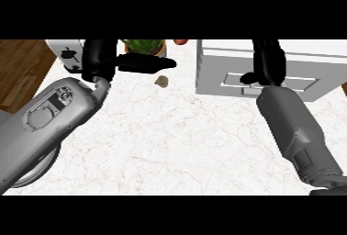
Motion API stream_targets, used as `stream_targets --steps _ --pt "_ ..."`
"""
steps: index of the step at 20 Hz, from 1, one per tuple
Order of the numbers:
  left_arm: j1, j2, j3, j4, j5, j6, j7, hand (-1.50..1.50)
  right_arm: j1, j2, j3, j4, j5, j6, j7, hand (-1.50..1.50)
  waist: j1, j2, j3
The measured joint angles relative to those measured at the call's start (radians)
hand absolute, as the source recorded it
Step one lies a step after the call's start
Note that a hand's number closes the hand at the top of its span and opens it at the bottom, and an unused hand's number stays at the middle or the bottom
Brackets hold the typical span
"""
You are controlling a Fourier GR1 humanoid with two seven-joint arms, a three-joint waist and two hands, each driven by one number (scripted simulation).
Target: Pick up the can, place it into the drawer and close the drawer
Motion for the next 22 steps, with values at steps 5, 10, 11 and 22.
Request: stream_targets --steps 5,10,11,22 --pt "0.052 0.021 0.011 -0.04 -0.01 -0.011 -0.008 -1.5 -0.086 -0.023 -0.01 0.092 0.01 0.028 -0.004 -1.5 0.002 0.012 0.002" --pt "0.088 0.027 0.021 -0.067 -0.019 -0.019 -0.019 -1.5 -0.135 -0.037 -0.025 0.151 0.004 0.052 -0.034 -1.5 0.002 0.02 0.004" --pt "0.095 0.03 0.023 -0.077 -0.02 -0.02 -0.02 -1.5 -0.147 -0.043 -0.031 0.16 -0.002 0.067 -0.042 -1.5 0.004 0.022 0.006" --pt "0.148 0.05 0.039 -0.12 -0.031 -0.024 -0.022 -1.5 -0.176 -0.001 -0.205 0.145 -0.208 0.141 -0.28 -1.5 -0.014 0.024 0.009"
